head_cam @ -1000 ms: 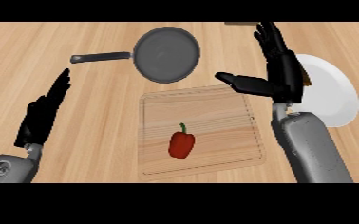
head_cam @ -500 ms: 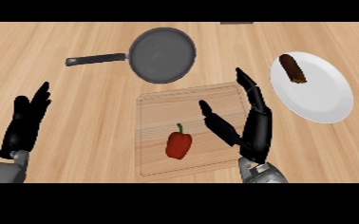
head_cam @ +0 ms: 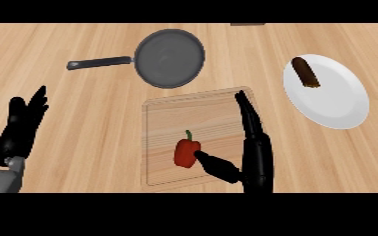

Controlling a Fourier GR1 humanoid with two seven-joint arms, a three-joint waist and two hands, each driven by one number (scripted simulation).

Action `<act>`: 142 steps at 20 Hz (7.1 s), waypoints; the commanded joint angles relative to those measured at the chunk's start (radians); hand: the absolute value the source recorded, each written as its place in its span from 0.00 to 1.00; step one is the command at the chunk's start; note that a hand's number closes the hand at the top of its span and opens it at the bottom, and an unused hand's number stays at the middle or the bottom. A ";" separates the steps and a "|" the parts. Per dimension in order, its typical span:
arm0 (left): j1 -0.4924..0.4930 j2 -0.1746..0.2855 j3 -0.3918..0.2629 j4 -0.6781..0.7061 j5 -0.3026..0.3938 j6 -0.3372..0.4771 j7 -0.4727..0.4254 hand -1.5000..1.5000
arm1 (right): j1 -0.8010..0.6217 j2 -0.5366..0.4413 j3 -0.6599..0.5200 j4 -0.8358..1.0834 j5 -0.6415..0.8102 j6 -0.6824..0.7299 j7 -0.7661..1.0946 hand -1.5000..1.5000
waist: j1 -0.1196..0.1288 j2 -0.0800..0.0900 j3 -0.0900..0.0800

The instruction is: Pick the bell pepper from the cutting board and place it in the pan

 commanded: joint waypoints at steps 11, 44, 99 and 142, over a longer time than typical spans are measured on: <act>-0.039 -0.022 -0.023 -0.010 -0.025 0.005 0.025 0.50 | -0.332 0.081 0.074 0.019 0.224 0.817 0.828 0.00 | 0.037 0.007 0.003; -0.034 -0.069 0.009 -0.028 -0.070 -0.018 0.050 0.50 | -0.523 0.083 0.234 0.287 -0.057 0.790 1.073 0.00 | 0.037 0.009 0.009; -0.007 -0.076 0.098 -0.004 -0.097 -0.094 0.028 0.50 | -0.578 0.083 -0.060 0.263 0.707 0.606 1.088 1.00 | 0.033 0.000 0.006; -0.179 -0.155 0.015 0.004 -0.166 -0.109 0.044 0.50 | -0.886 0.084 -0.705 1.097 0.279 -0.307 0.512 0.00 | 0.196 0.078 0.015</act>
